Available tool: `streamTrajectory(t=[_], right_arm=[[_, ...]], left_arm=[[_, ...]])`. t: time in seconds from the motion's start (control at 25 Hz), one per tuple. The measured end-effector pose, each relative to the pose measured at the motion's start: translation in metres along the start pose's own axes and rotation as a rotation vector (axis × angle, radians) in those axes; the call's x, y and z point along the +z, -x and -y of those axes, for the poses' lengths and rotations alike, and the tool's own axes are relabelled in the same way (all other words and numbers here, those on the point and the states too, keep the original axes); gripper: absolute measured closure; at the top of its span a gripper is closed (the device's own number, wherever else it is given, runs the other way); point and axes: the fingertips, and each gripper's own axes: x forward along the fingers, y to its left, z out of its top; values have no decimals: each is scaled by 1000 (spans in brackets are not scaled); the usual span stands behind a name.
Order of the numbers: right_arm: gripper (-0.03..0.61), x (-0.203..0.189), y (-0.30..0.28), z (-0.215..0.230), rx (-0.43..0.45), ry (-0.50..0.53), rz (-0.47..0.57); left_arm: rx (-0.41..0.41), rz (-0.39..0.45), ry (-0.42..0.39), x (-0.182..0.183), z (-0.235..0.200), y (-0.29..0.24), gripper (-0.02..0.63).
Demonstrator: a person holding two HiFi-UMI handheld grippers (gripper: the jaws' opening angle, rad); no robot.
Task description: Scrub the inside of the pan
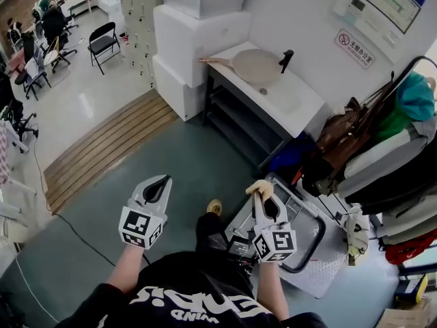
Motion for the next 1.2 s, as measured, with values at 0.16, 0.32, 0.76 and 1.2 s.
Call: streamTrajectory(t=[0.16,0.32,0.76,1.2], right_arm=[[505,11,-36,13,6,13,11],[505,17,-75,36,3,15,8],[505,46,-190,112,17,2,-5],[505,67,-284,169,80,12,-7]], left_arm=[[-6,-6,5,4,-20,-36,617],[-8,-5,11,11,-39,-81,617],[-37,-3,5,57,-73,-219,617],[-8,-1,12,80,-100,-320,617]])
